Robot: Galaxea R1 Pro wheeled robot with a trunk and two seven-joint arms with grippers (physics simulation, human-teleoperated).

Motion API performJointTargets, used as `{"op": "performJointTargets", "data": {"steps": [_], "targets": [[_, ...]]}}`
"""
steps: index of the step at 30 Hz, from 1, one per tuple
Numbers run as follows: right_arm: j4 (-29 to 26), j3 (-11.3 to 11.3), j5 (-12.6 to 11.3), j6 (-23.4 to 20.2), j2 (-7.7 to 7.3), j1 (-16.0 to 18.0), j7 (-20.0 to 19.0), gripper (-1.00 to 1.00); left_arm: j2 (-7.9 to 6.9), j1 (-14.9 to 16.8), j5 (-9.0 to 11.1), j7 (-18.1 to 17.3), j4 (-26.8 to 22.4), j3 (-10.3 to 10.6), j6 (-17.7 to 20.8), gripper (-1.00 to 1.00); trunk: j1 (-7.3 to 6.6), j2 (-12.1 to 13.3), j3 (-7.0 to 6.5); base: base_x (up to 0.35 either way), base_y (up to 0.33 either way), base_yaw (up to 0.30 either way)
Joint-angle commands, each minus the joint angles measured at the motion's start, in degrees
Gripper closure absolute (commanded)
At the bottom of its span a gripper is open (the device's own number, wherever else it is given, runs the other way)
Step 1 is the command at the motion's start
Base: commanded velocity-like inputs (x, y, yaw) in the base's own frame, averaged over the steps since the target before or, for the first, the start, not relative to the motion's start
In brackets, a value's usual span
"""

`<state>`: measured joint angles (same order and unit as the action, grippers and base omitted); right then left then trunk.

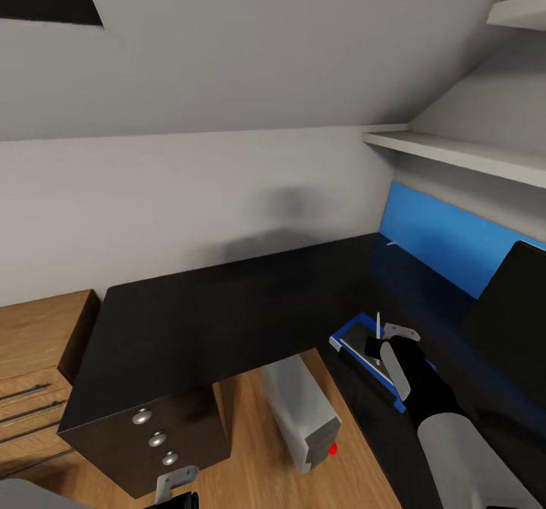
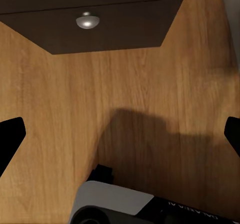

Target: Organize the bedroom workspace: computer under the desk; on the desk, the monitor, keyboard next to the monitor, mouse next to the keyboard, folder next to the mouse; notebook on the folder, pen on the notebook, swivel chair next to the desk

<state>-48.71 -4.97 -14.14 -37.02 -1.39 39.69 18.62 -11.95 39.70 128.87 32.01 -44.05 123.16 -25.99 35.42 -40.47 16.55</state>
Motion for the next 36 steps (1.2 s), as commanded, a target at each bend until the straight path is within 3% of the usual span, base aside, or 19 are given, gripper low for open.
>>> {"op": "performJointTargets", "data": {"steps": [1, 16, 36], "targets": [[-0.1, 0.0, -0.6, -0.2, -0.01, 0.0, 0.4, 1.0, -0.01, 0.1, 0.2, 0.1, -0.2, 0.2, -0.3, -1.0, 0.24, -0.5, 0.27, 0.0, 0.0, 0.0], [-0.1, 0.0, -0.6, -0.2, -0.01, 0.0, 0.4, 1.0, -0.01, 0.1, 0.2, 0.1, -0.2, 0.2, -0.3, -1.0, 3.54, -6.5, 2.97, 0.0, 0.0, 0.0], [-0.1, 0.0, -0.6, -0.2, -0.01, 0.0, 0.5, 1.0, -0.01, 0.1, 0.3, 0.1, -0.2, 0.2, -0.3, -1.0, 3.54, -6.5, 2.97, 0.0, 0.0, 0.0]]}}
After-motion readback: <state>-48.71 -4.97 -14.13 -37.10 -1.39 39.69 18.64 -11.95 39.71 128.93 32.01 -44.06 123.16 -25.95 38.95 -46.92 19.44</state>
